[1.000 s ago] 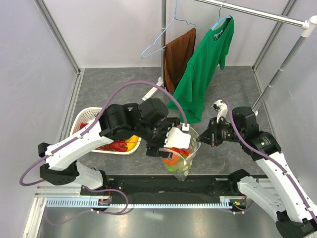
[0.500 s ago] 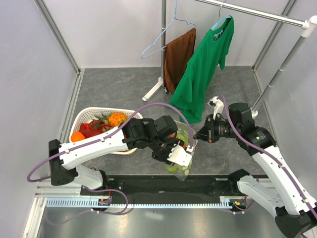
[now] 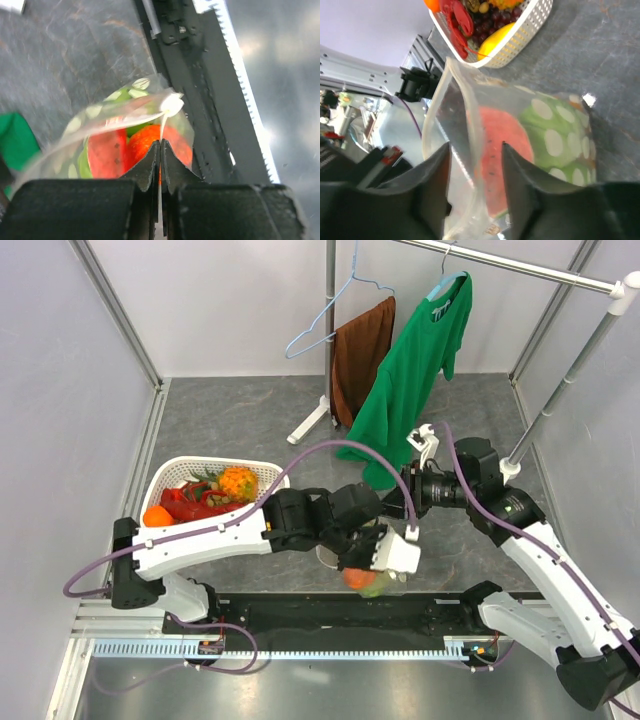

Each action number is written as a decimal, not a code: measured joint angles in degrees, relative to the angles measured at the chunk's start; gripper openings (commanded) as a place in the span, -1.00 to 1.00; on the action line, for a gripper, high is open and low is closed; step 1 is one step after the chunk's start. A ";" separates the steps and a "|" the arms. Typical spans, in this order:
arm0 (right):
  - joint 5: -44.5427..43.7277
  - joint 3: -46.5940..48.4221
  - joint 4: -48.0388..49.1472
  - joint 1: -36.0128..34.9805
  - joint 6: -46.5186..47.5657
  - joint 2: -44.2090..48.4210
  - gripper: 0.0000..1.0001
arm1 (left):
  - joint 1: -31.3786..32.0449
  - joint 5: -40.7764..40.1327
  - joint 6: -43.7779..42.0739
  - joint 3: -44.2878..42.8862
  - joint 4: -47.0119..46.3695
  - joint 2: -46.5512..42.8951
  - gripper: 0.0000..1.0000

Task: Place the food in the zip-top bag and seal the zipper
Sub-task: Adjust the zipper food storage bag at the center of the board.

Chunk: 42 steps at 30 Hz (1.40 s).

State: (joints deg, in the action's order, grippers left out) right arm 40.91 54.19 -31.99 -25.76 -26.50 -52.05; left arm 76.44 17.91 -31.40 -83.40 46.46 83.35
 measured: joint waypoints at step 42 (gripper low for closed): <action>-7.56 3.56 -10.97 0.11 21.18 -2.14 -0.16 | -17.90 15.63 21.00 8.28 -9.38 -9.22 -0.96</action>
State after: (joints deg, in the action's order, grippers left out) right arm 33.34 57.76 -42.96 -25.65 -5.32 -54.19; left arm 58.54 33.54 -10.39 -75.11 37.08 74.13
